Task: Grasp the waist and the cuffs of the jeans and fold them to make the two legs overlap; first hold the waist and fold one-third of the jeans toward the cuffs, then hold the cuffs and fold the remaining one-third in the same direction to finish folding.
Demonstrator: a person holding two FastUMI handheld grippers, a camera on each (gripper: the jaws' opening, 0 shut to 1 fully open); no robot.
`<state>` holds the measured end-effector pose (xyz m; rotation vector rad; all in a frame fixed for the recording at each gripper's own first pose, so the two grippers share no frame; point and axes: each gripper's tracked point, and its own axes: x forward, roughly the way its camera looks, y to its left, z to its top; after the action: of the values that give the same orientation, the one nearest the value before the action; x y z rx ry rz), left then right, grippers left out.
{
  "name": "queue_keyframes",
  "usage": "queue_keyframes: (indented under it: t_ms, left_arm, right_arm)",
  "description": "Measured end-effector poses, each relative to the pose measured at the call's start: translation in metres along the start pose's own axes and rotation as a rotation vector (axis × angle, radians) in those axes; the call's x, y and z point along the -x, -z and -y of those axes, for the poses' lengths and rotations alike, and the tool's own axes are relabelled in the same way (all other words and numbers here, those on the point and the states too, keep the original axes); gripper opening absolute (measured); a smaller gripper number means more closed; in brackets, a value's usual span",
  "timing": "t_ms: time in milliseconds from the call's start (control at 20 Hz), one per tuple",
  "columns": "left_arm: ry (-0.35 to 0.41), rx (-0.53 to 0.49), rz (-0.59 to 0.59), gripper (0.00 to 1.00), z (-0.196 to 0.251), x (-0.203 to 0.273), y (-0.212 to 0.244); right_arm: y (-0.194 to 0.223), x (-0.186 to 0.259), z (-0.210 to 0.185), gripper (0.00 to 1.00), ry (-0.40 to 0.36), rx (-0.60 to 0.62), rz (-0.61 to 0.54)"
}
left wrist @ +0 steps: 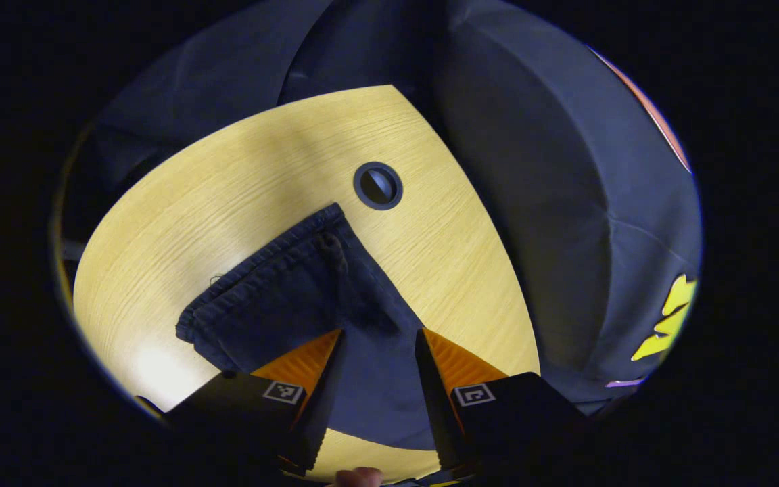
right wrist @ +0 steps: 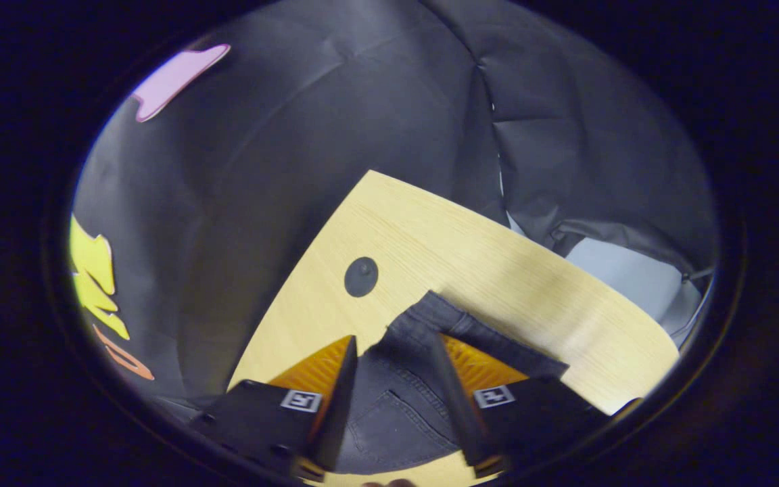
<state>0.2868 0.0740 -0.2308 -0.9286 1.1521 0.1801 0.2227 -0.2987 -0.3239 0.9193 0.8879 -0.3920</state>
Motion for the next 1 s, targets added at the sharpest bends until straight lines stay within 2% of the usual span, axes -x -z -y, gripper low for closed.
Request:
queue_keyframes:
  t_ms: [50,100,200,250,300,350,400,450,500,550,600,650,700,750,850,900,950,1000]
  left_arm:
    - [0.012,-0.036,0.009,0.66,0.012,0.015,0.003]
    - [0.025,-0.082,0.007,0.66,0.025,0.033,0.010]
    - [0.027,-0.199,-0.038,0.71,0.048,0.074,0.037]
    - [0.030,-0.261,-0.047,0.76,0.059,0.097,0.052]
    - [0.034,-0.319,-0.042,0.78,0.044,0.110,0.073]
    - [0.038,-0.371,-0.037,0.78,0.044,0.113,0.081]
    - [0.054,-0.415,-0.017,0.90,0.065,0.143,0.091]
    - [0.073,-0.452,0.016,0.78,0.070,0.157,0.104]
    - [0.092,-0.493,0.052,0.78,0.074,0.172,0.115]
    - [0.108,-0.549,0.085,0.79,0.074,0.181,0.130]
    - [0.110,-0.615,0.129,0.94,0.072,0.187,0.143]
    - [0.106,-0.681,0.173,0.80,0.069,0.193,0.155]
    - [0.095,-0.727,0.210,1.00,0.063,0.197,0.165]
    - [0.082,-0.764,0.254,1.00,0.056,0.206,0.177]
    - [0.094,-0.814,0.353,1.00,0.057,0.214,0.197]
    - [0.101,-0.831,0.408,1.00,0.056,0.220,0.204]
    - [0.103,-0.846,0.461,1.00,0.057,0.224,0.208]
    - [0.111,-0.852,0.510,1.00,0.056,0.228,0.214]
  right_arm:
    - [0.001,0.013,-0.002,0.69,-0.008,0.018,0.013]
    - [0.002,0.027,-0.004,0.73,-0.016,0.043,0.032]
    - [0.009,0.059,-0.009,0.90,-0.035,0.122,0.065]
    - [0.014,0.079,-0.011,0.91,-0.046,0.162,0.079]
    - [0.021,0.099,-0.013,0.82,-0.057,0.199,0.096]
    - [0.029,0.119,-0.015,0.90,-0.072,0.235,0.110]
    - [0.037,0.137,-0.018,0.91,-0.085,0.270,0.130]
    - [0.045,0.155,-0.018,0.91,-0.093,0.311,0.152]
    - [0.051,0.174,-0.018,0.86,-0.098,0.356,0.178]
    - [0.057,0.190,-0.015,0.97,-0.082,0.405,0.217]
    - [0.060,0.204,-0.012,0.91,-0.071,0.450,0.263]
    - [0.066,0.219,-0.010,0.98,-0.074,0.489,0.289]
    - [0.074,0.231,-0.009,0.91,-0.076,0.526,0.307]
    - [0.082,0.242,-0.008,0.97,-0.078,0.563,0.323]
    - [0.097,0.264,-0.011,0.97,-0.097,0.646,0.370]
    - [0.105,0.269,-0.012,0.93,-0.105,0.682,0.392]
    - [0.109,0.274,-0.011,0.93,-0.104,0.705,0.415]
    - [0.112,0.278,-0.007,0.98,-0.093,0.707,0.431]
